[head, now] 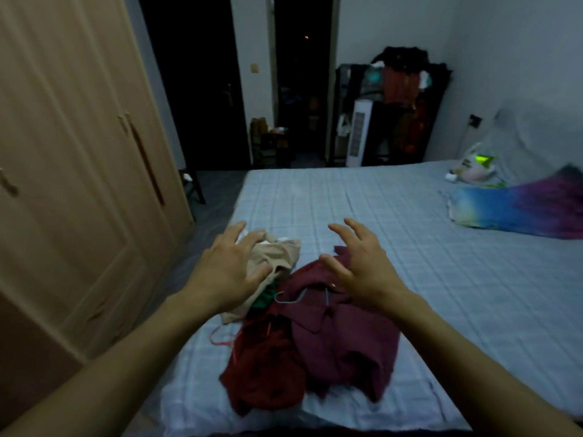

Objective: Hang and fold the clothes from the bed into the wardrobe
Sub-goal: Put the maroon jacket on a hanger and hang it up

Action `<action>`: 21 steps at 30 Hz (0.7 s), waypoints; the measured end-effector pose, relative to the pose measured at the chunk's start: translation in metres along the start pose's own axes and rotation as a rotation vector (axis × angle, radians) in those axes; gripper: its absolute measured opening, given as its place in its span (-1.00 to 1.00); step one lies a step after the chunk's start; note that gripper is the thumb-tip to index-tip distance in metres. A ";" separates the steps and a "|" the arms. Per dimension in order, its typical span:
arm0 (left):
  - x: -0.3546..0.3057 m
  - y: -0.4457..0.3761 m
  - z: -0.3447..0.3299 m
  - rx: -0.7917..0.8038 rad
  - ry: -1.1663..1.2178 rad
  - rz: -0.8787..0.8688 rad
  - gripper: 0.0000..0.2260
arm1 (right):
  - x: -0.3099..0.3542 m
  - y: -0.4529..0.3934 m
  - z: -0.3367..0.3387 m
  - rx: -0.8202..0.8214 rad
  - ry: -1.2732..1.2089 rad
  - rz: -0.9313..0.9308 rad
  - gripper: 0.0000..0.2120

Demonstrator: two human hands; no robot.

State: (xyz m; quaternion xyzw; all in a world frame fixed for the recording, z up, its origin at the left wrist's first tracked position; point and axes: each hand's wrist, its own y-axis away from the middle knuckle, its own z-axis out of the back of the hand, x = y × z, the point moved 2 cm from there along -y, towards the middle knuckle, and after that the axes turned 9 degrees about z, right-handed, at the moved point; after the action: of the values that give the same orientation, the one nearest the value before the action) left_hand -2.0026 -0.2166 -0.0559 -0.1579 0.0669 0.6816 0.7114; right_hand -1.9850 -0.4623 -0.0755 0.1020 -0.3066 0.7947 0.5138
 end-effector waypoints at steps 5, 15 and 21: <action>-0.036 -0.031 -0.049 0.088 0.046 -0.085 -0.44 | -0.055 0.026 0.016 -0.027 0.032 -0.155 -0.41; -0.027 -0.106 -0.102 0.109 0.207 -0.108 -0.46 | -0.089 -0.034 -0.014 0.046 0.095 -0.208 -0.42; 0.025 -0.149 -0.120 0.107 0.248 -0.059 -0.50 | -0.097 -0.087 -0.065 0.126 0.103 -0.175 -0.43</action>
State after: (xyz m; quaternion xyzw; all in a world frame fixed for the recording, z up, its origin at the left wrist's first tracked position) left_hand -1.8392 -0.2342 -0.1568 -0.2049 0.1859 0.6310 0.7247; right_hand -1.8549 -0.4727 -0.1399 0.1194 -0.2192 0.7686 0.5890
